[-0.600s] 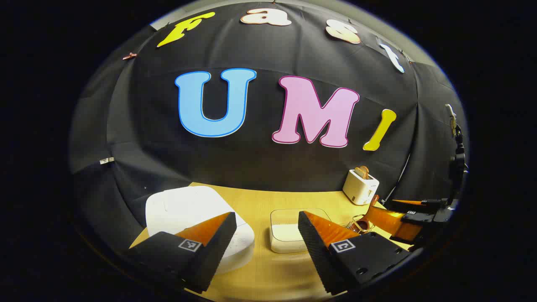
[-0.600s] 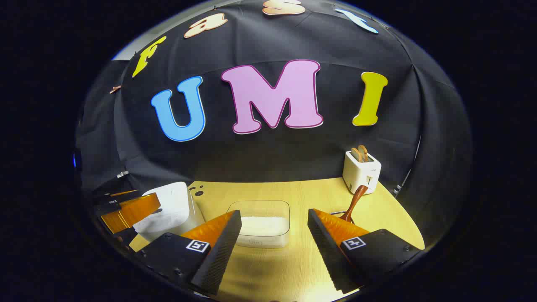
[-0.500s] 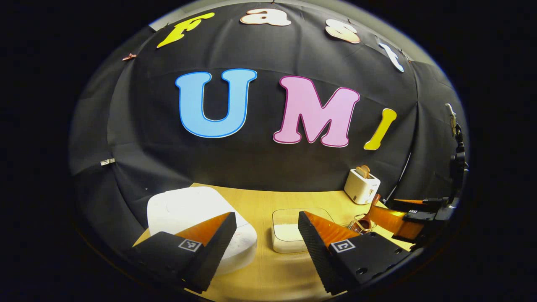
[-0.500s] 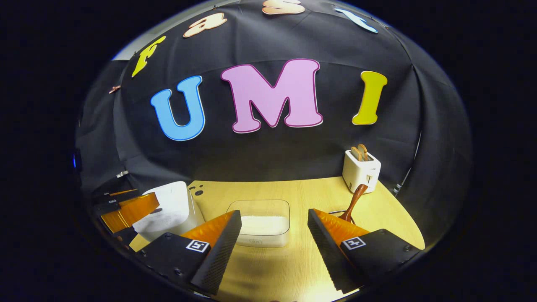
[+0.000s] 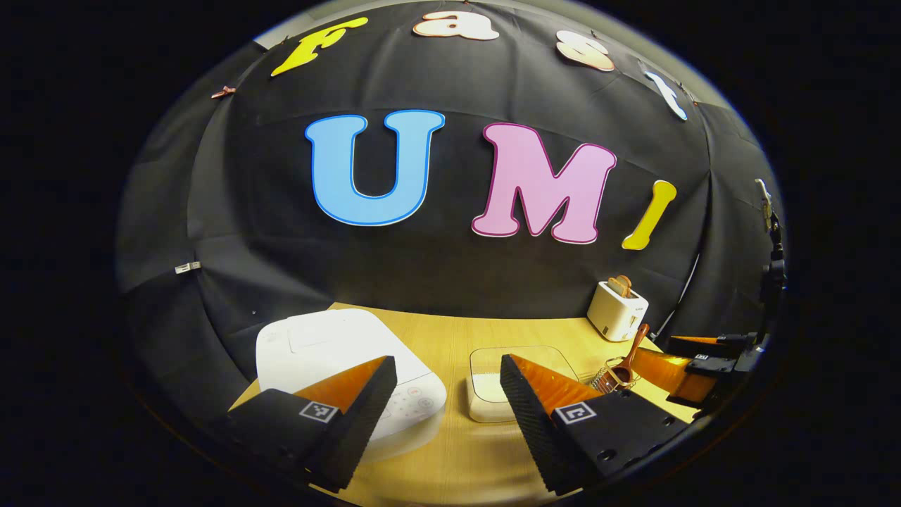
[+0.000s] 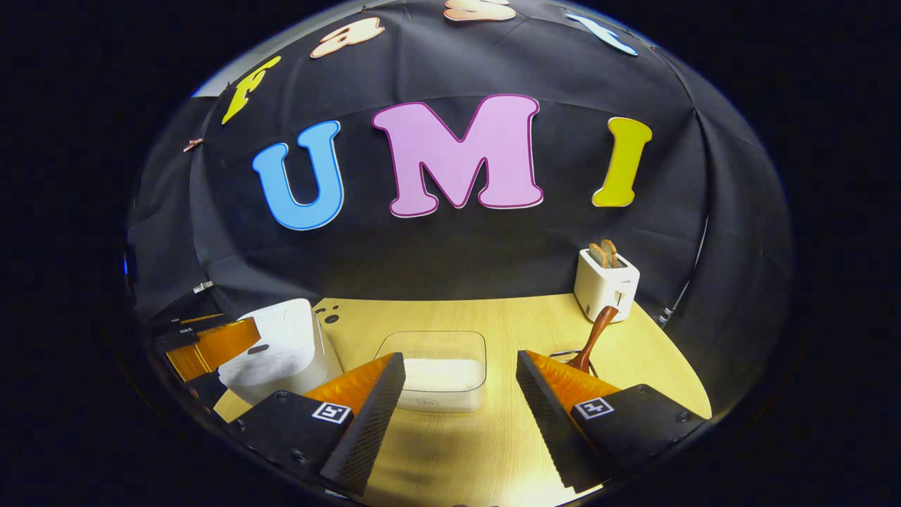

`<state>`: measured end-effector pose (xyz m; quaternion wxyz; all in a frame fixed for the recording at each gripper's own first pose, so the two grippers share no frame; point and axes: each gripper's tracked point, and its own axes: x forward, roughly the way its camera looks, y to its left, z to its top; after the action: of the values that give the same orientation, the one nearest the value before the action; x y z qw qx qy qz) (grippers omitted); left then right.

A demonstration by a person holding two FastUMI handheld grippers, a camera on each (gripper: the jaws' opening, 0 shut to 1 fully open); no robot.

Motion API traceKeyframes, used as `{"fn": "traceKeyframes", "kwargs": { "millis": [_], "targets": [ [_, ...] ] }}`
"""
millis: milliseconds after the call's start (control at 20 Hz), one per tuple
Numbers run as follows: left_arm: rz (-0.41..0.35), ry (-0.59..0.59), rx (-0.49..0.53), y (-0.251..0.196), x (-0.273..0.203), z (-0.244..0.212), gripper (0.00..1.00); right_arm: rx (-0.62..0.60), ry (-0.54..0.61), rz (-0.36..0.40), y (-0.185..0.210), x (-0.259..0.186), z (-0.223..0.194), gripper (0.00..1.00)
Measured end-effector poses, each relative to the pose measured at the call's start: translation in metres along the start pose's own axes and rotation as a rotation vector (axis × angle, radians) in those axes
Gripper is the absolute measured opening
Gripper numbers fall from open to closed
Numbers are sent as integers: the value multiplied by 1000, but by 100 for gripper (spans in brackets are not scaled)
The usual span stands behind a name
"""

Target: Close the left gripper, press the button to open the rice cooker; take a wooden spoon from the chopstick holder with the right hand, scoop a spoonful of rice and pour it into the rice cooker, then put the wooden spoon back into the chopstick holder.

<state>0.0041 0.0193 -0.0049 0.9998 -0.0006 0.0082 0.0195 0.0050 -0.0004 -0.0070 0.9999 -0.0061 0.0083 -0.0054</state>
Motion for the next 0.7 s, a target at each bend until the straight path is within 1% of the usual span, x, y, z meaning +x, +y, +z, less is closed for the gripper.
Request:
{"fn": "traceKeyframes", "kwargs": {
  "millis": [200,600,700],
  "targets": [
    [8,-3,11,6,4,2,96,2,1,-13,-5,3,1,99],
    [38,-29,25,35,15,19,95,11,15,-25,-11,7,-2,98],
    [40,-32,24,42,18,24,89,16,23,-30,-12,8,-4,99]
  ]
}}
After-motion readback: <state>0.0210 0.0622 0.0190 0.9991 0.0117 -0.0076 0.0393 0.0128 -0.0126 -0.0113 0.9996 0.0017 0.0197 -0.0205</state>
